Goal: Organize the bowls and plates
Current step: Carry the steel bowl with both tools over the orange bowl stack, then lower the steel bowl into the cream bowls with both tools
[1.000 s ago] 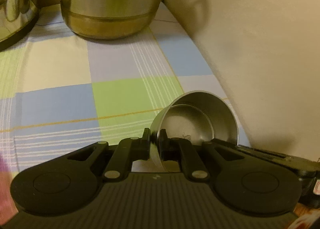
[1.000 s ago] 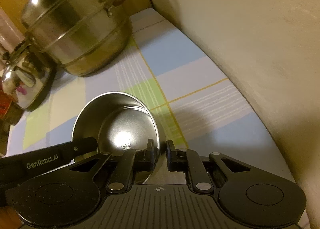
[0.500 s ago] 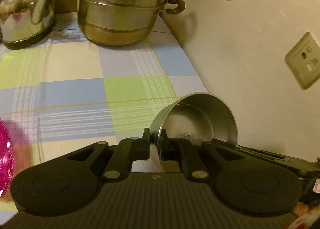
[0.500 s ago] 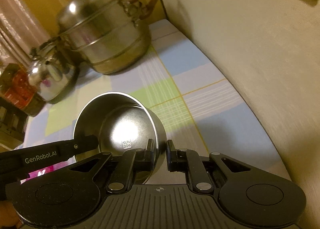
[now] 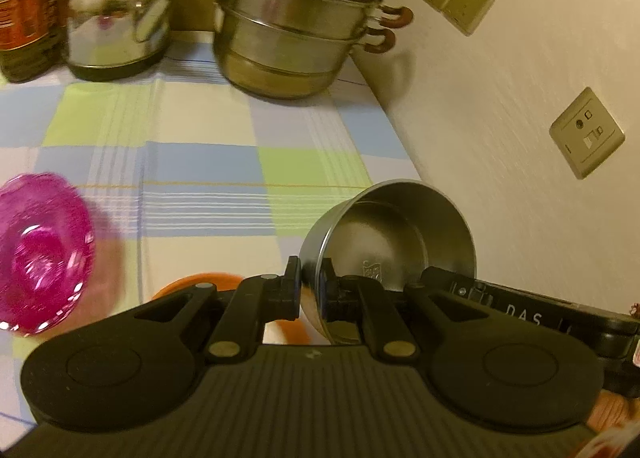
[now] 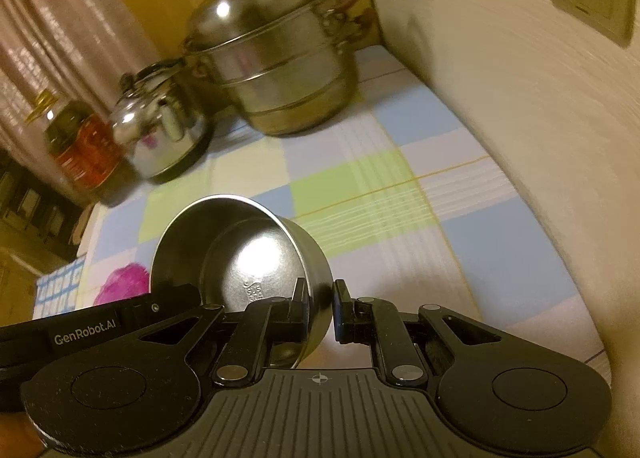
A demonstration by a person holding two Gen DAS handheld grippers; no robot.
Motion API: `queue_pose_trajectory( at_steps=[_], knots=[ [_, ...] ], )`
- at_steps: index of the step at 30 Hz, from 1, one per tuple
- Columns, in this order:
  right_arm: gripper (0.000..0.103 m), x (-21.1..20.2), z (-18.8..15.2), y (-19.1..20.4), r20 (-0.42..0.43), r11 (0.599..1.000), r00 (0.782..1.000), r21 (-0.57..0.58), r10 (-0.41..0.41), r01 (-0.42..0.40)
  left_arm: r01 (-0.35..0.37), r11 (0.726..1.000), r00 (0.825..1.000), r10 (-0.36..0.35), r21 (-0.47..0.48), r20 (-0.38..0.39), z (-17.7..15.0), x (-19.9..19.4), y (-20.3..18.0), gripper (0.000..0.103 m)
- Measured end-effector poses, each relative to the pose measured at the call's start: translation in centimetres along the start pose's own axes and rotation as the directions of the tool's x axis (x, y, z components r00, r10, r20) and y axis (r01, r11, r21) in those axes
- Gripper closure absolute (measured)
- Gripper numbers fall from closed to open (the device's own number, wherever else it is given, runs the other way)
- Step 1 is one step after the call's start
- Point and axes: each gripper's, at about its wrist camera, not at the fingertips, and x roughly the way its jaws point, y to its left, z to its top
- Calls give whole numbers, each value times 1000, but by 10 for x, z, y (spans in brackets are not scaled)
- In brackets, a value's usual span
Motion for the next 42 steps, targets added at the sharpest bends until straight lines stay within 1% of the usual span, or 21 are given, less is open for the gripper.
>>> queue_pose_trajectory(
  at_steps=[7,15,22,28,42],
  knots=[
    [91,3,-15,34,-27,998,999,-58,31,-32,-29,999,999,29,-39,19,-15,-29,28,96],
    [91,19,-32,61,-77,991,996,-125,36,-45,-50,995,999,51,-88,11,-31,-40,59,96],
    [91,41,-47,71,-132,985,991,-166,15,-37,-56,988,998,52,-142,-31,-48,-30,83,96],
    [91,56,-52,72,-159,984,987,-179,0,-29,-60,983,997,51,-172,-58,-56,-19,95,96],
    [91,78,-57,70,-196,979,980,-203,-31,-10,-74,980,993,55,-182,-105,-62,3,105,96]
  ],
)
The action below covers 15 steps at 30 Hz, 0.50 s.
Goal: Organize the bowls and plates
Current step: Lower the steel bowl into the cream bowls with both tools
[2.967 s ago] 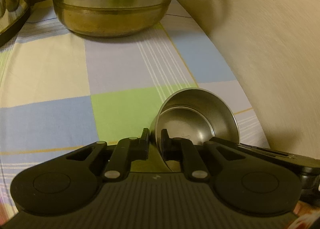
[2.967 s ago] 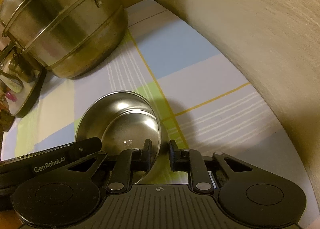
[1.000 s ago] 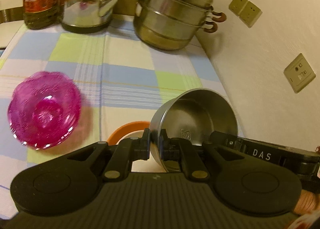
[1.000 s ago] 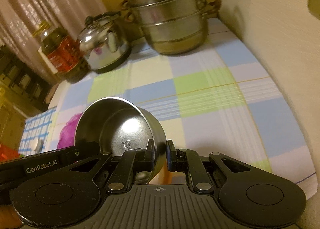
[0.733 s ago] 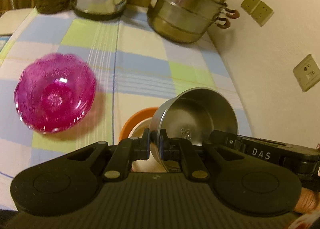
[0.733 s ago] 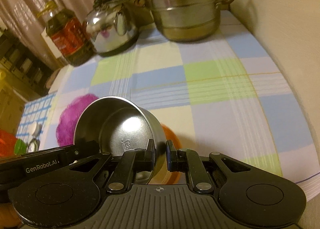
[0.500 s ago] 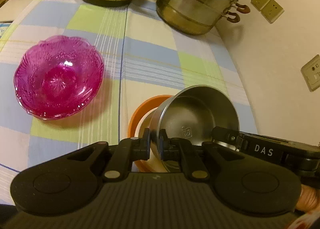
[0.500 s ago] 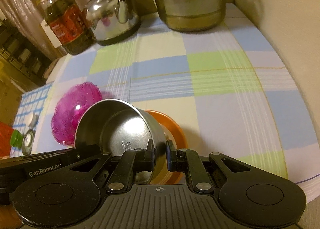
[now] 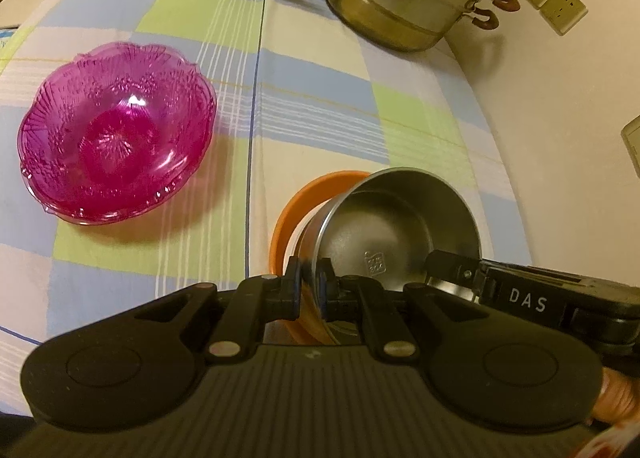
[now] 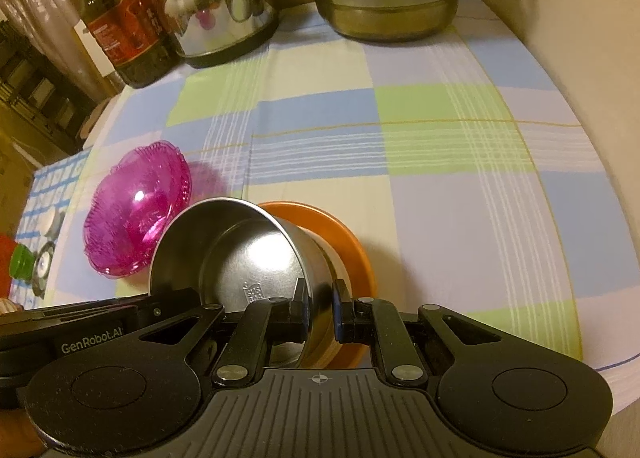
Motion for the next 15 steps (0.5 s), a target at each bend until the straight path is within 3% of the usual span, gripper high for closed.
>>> queue_pose_trajectory(
  at_steps=[15],
  knots=[
    [89,5,1,1,-3,1000,1000,-19,-1,1,-21,1000,1000,21,20,0,1,5,-2,95]
  ],
)
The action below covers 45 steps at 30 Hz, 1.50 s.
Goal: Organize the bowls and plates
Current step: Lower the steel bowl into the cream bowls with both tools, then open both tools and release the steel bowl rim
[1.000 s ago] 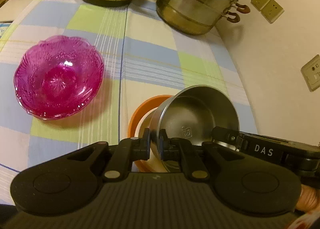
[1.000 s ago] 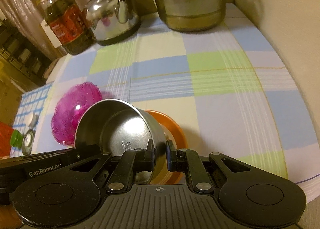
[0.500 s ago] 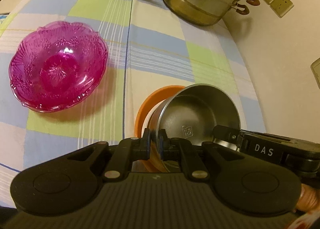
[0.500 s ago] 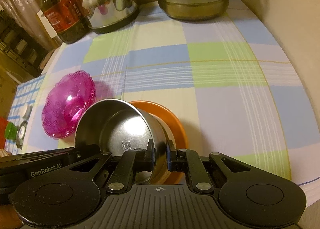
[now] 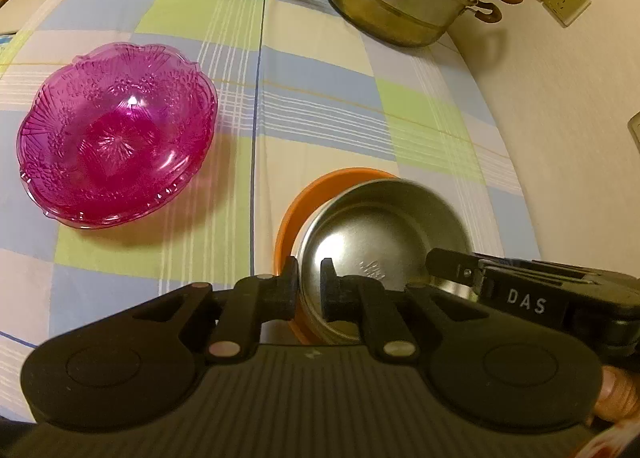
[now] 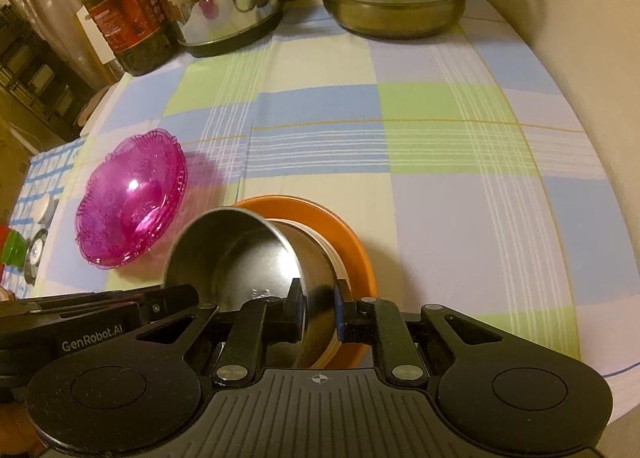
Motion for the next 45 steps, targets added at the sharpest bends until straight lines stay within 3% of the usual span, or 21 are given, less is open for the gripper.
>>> queue_pose_trajectory(
  at_steps=[9,16,25,45],
  knots=[
    [85,-22,8,-10,72,997,996,52,54,-57,22,999,999,-21,-23,43,3,-14,5,92],
    [86,-36,0,-12,111,991,989,74,101,-110,95,995,994,-93,-27,65,-2,-25,5,92],
    [86,-24,-16,-23,84,976,985,146,152,-163,129,991,991,-127,-36,49,-14,-18,7,92],
    [86,-12,-21,-30,67,971,986,176,152,-162,125,990,992,-123,-63,29,-22,-4,12,92]
  ],
)
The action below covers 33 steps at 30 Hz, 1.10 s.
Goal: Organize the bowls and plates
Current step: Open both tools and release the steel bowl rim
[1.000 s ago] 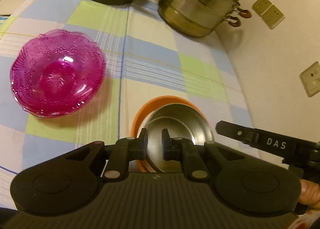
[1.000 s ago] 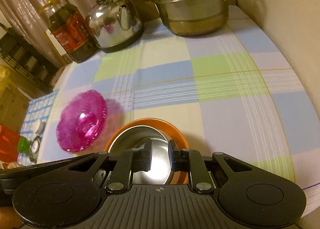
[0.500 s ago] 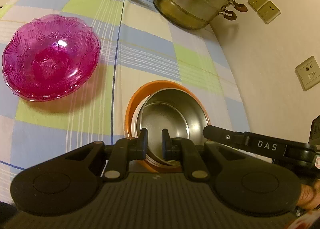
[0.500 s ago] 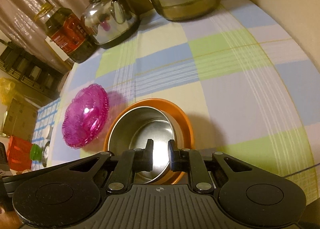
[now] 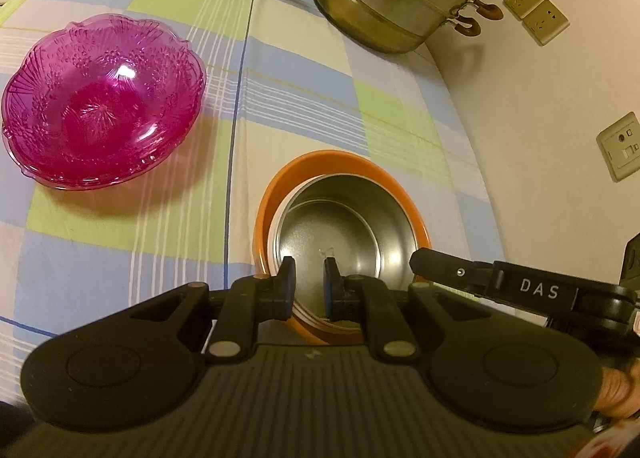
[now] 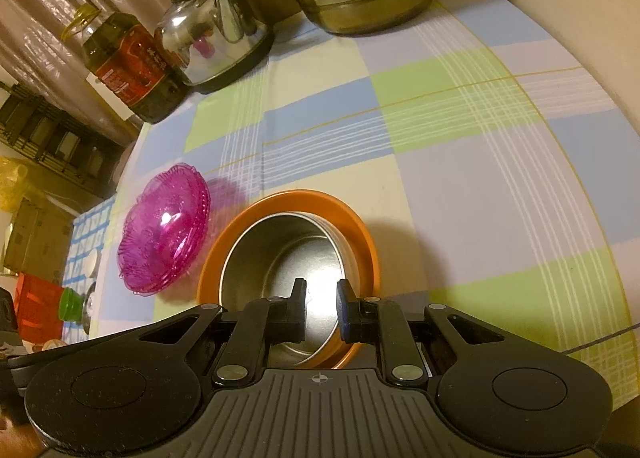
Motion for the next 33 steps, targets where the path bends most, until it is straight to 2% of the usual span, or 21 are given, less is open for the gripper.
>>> queue_pose_trajectory(
  at_steps=[5,10,12,13,14,15,18,21,28,31,33],
  knots=[
    [85,-4,0,2,14,1000,1000,-15,4,-4,1,1000,1000,-1,-2,24,1,-5,-1,92],
    [84,-12,3,4,42,999,999,-34,-19,20,16,1000,997,-15,-3,80,5,-18,-4,92],
    [73,-16,4,3,54,999,998,-36,-20,22,16,1000,994,-16,0,106,7,-24,-5,91],
    [60,-18,5,3,61,999,998,-33,-20,22,11,1000,992,-11,5,123,8,-28,-5,91],
    [51,-21,5,2,71,999,997,-30,-18,20,4,1000,991,-6,11,136,9,-30,-5,87],
    [50,-22,6,1,76,999,997,-29,-18,20,-3,1000,989,0,18,149,9,-33,-6,82],
    [49,-25,8,-1,85,999,996,-29,-27,29,-20,999,984,14,33,179,11,-38,-3,71],
    [49,-24,9,-7,81,999,996,-24,-37,39,-49,999,983,44,20,179,11,-36,5,66],
    [48,-5,3,-22,42,999,998,2,-37,37,-94,996,987,91,14,129,5,-16,18,65],
    [48,5,2,-30,26,999,999,28,-30,29,-91,995,988,86,31,124,6,-11,17,65],
    [48,10,4,-34,34,999,999,51,-15,13,-57,998,991,55,21,122,8,-7,19,65]
  ],
)
